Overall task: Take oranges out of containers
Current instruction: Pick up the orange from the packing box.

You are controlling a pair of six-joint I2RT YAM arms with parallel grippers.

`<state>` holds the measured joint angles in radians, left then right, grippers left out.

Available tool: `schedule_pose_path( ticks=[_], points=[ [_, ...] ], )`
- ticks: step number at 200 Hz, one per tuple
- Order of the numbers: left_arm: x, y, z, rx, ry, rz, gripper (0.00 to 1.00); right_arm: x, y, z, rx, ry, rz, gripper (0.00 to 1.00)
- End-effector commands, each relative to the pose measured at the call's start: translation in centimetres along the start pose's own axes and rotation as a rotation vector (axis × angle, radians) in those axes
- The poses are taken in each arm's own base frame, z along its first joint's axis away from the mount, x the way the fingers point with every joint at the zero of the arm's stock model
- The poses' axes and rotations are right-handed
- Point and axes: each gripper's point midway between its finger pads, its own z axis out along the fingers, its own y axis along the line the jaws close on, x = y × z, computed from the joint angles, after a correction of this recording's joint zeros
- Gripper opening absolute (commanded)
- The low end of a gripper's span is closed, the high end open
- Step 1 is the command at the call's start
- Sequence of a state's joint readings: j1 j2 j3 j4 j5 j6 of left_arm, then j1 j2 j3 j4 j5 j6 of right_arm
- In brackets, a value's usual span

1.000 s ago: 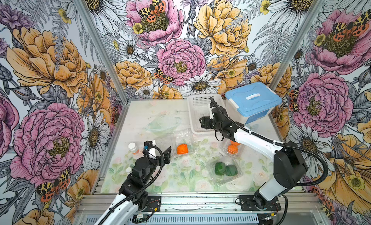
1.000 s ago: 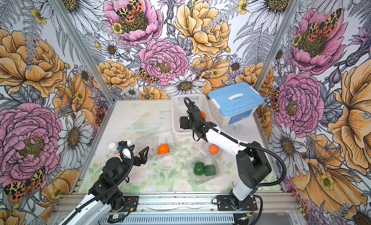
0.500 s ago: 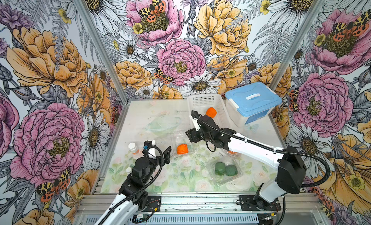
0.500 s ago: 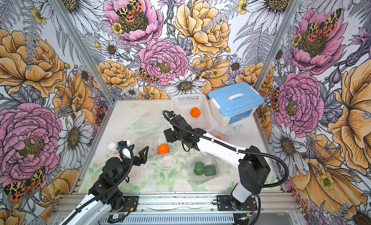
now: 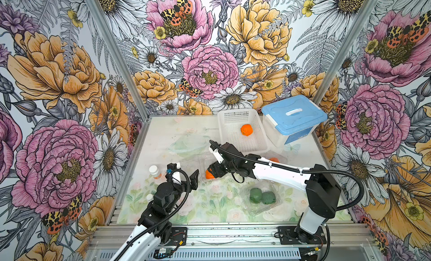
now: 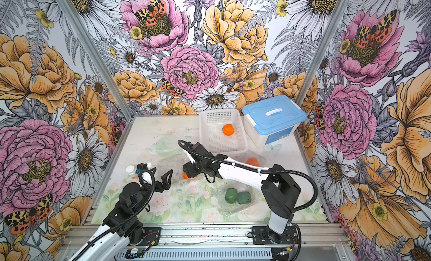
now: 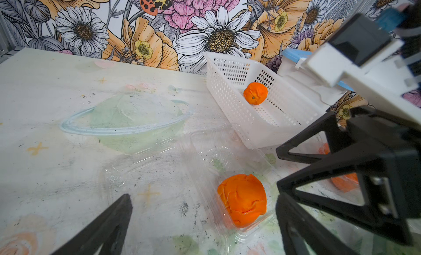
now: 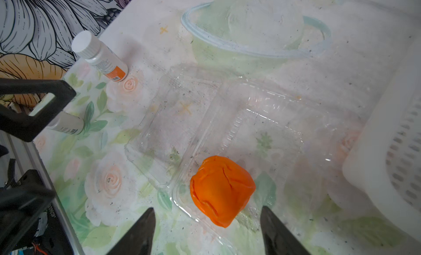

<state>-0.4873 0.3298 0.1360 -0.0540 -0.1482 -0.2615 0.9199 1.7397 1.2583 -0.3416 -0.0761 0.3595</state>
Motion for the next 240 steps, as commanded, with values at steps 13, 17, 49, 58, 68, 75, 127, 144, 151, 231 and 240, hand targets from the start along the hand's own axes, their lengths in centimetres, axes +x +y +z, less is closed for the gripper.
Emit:
schedule_pose_path(
  ticks=[13, 17, 49, 58, 68, 75, 127, 144, 151, 231, 240],
  points=[
    [-0.2, 0.0, 0.1, 0.004, -0.016, -0.013, 0.99, -0.6, 0.5, 0.5, -0.003, -0.008, 0.026, 0.71],
    [-0.3, 0.0, 0.1, 0.004, -0.017, -0.013, 0.99, -0.6, 0.5, 0.5, -0.001, -0.01, 0.029, 0.71],
    [-0.3, 0.0, 0.1, 0.004, -0.02, -0.015, 0.99, 0.0, 0.3, 0.6, 0.009, -0.012, 0.041, 0.7],
    [-0.3, 0.0, 0.1, 0.003, -0.021, -0.014, 0.99, 0.2, 0.0, 0.5, 0.019, -0.015, 0.045, 0.7],
    [-0.3, 0.1, 0.1, 0.0, -0.021, -0.016, 0.99, 0.3, -0.3, 0.5, 0.031, -0.015, 0.052, 0.7],
    [-0.3, 0.1, 0.1, -0.001, -0.022, -0.017, 0.99, 0.5, -0.4, 0.5, 0.032, -0.011, 0.055, 0.7],
    [-0.4, 0.0, 0.0, 0.005, -0.03, -0.017, 0.99, 1.0, 0.2, 0.2, 0.001, -0.001, 0.077, 0.7],
    [-0.4, -0.1, -0.1, 0.016, -0.033, -0.016, 0.99, 1.0, 0.4, 0.4, -0.013, 0.005, 0.074, 0.71],
    [-0.5, -0.2, -0.1, 0.021, -0.034, -0.016, 0.99, 1.0, 0.5, 0.5, -0.015, 0.007, 0.075, 0.71],
    [-0.6, -0.2, -0.4, 0.025, -0.048, -0.016, 0.99, 1.3, 0.4, 3.7, -0.017, 0.056, 0.077, 0.72],
    [-0.6, -0.2, -0.4, 0.025, -0.047, -0.016, 0.99, 1.2, 0.3, 3.8, -0.01, 0.055, 0.076, 0.72]
  ],
)
